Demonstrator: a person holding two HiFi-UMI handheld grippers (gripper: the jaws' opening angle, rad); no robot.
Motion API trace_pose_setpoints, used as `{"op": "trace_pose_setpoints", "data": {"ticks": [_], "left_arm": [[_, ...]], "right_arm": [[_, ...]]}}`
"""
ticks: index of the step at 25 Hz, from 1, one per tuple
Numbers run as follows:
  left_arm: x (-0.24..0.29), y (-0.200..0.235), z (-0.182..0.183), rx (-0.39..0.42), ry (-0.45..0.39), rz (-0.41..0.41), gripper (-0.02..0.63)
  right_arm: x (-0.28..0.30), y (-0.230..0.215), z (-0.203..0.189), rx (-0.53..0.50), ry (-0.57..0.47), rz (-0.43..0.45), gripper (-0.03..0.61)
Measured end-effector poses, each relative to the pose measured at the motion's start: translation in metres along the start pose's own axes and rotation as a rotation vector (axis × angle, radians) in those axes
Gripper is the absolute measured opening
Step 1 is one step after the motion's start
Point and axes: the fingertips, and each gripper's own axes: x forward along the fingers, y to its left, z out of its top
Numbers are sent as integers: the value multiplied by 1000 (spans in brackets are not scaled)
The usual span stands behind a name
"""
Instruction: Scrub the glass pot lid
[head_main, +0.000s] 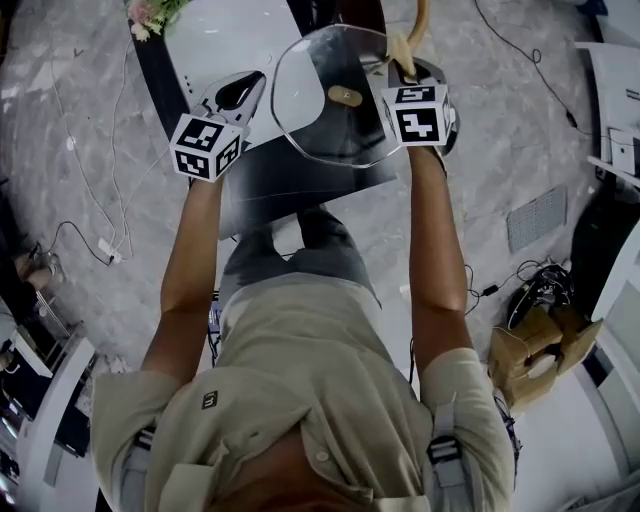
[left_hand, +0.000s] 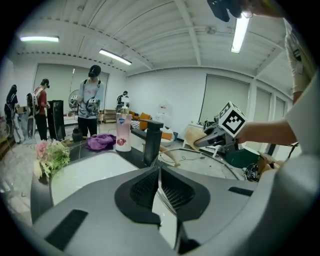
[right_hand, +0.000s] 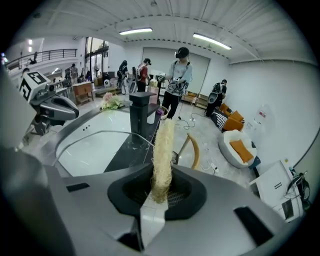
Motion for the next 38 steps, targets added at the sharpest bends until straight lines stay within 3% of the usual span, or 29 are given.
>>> {"op": "trace_pose_setpoints", "data": {"ticks": [6, 9, 18, 21, 27, 38], "left_arm": [[23, 4, -38, -56, 50, -2, 22], [29, 6, -52, -79, 71, 2, 96], [36, 3, -55, -123, 55, -24, 64], [37, 4, -54, -126, 51, -30, 51], [40, 1, -55, -132, 49, -26, 28], [40, -4, -56, -134, 41, -13, 28]], "right_arm": [[30, -5, -15, -86, 77, -63, 52], [39, -3, -19, -127, 99, -82, 52], [56, 8, -27, -261, 164, -103, 52], [65, 41, -17, -332, 159, -46, 52], [57, 179, 11, -556, 41, 272, 52], [51, 188, 10, -547, 43, 300, 52]]}}
